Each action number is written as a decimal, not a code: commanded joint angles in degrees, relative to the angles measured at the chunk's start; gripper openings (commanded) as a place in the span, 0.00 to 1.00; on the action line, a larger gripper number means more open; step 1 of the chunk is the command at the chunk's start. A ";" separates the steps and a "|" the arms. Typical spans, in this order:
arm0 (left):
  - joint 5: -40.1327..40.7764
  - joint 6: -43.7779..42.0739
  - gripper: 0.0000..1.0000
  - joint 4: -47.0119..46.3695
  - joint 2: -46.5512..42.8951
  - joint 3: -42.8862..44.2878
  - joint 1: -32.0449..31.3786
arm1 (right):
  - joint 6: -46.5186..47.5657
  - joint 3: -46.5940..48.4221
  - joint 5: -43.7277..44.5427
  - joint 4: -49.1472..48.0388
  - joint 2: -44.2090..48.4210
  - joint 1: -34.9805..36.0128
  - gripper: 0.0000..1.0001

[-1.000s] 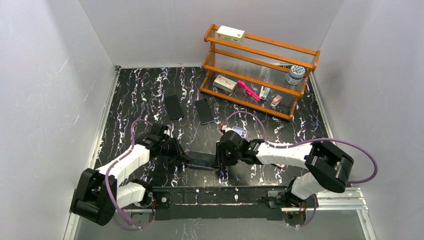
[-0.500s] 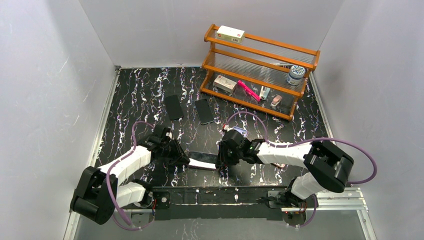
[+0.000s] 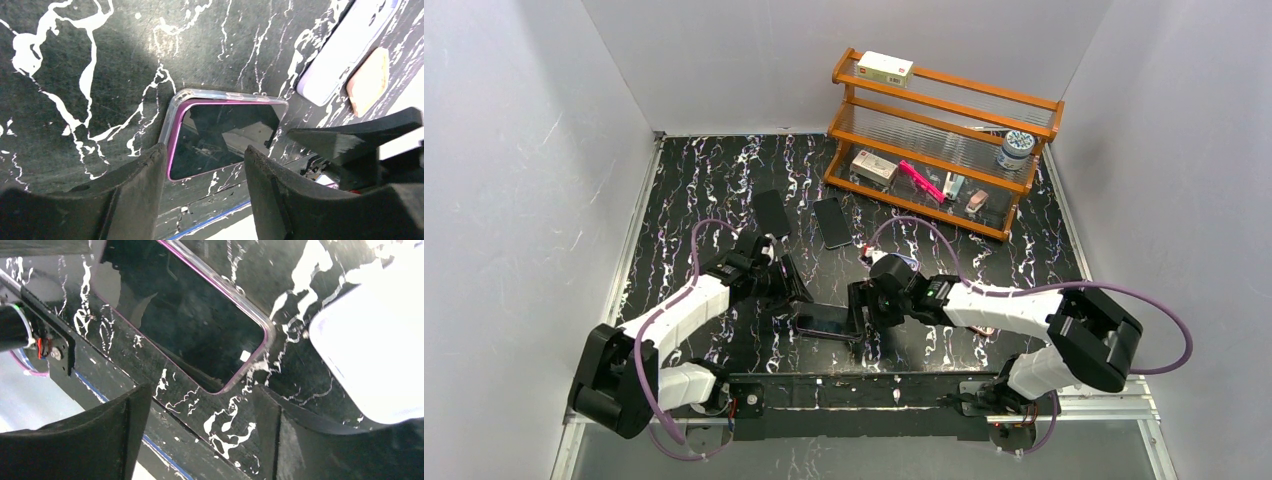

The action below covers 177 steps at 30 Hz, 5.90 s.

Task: Put the phone into the phone case

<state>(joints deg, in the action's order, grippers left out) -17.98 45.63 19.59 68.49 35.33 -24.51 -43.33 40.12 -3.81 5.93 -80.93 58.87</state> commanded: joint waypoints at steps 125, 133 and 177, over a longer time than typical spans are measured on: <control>-3.00 18.09 0.16 -16.79 -7.01 -19.06 -3.61 | -0.48 6.11 -37.47 -27.12 -24.77 -10.59 0.56; -4.55 20.12 0.15 -21.80 -5.17 -20.04 -4.00 | -2.90 6.03 -37.76 -30.39 -26.36 -10.11 0.46; -12.52 28.29 0.67 -42.51 -23.19 -1.31 -5.90 | -30.63 -4.17 -45.70 -56.38 15.02 -23.67 0.03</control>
<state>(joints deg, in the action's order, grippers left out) -28.67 69.38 -11.94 45.98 37.30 -30.33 -68.93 36.10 -48.10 -41.65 -69.10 35.27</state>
